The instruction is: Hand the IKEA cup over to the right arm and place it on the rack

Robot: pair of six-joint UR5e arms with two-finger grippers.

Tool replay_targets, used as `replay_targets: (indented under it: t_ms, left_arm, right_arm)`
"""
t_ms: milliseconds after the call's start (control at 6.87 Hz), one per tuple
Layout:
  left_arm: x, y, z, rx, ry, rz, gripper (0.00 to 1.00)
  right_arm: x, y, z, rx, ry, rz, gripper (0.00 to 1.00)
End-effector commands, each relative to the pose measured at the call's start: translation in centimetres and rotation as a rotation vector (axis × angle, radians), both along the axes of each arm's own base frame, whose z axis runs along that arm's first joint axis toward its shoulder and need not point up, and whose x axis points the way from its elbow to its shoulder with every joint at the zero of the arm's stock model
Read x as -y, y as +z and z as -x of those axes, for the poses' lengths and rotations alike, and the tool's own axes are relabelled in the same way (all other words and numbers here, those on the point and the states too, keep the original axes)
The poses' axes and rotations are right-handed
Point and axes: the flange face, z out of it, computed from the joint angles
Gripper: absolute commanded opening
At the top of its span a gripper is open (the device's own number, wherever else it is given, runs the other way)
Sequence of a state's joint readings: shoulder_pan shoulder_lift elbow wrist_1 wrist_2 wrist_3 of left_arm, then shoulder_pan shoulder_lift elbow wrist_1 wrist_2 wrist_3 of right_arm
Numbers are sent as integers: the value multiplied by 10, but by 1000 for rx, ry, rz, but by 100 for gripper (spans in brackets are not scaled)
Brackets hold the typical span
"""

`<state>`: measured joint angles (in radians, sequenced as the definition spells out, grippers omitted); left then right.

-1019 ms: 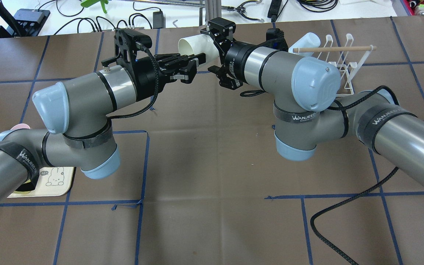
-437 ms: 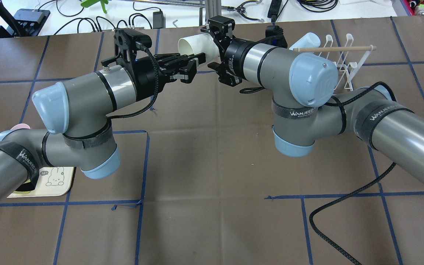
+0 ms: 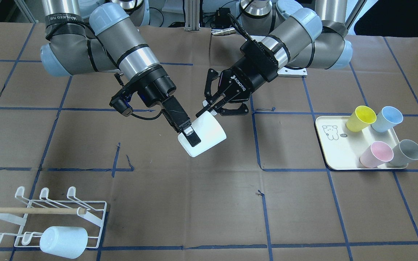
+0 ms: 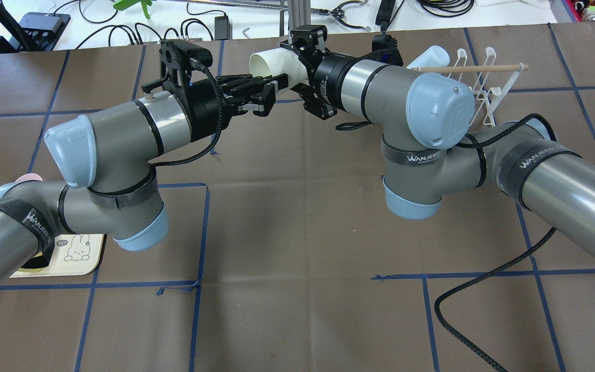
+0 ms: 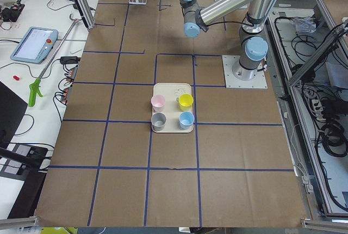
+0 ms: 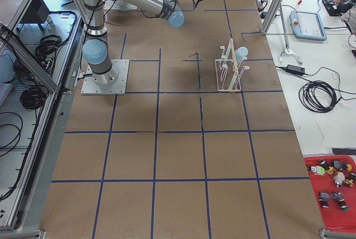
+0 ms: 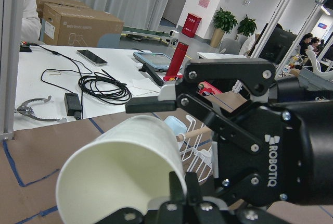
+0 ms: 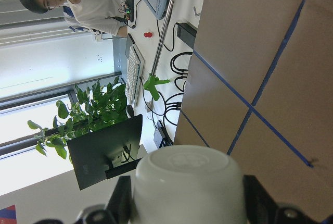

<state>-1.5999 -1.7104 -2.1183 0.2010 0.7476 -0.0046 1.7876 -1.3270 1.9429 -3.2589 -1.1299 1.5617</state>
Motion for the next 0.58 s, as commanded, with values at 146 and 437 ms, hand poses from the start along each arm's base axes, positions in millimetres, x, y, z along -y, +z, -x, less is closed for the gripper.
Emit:
replay_targets:
  t_ms: [146, 437]
  left_arm:
    - [1, 1, 0, 1, 2, 3, 6]
    - [2, 3, -1, -11, 16, -9, 46]
  right_arm:
    - [-1, 4, 0, 2, 7, 7, 38]
    - [-2, 5, -1, 2, 9, 10, 36]
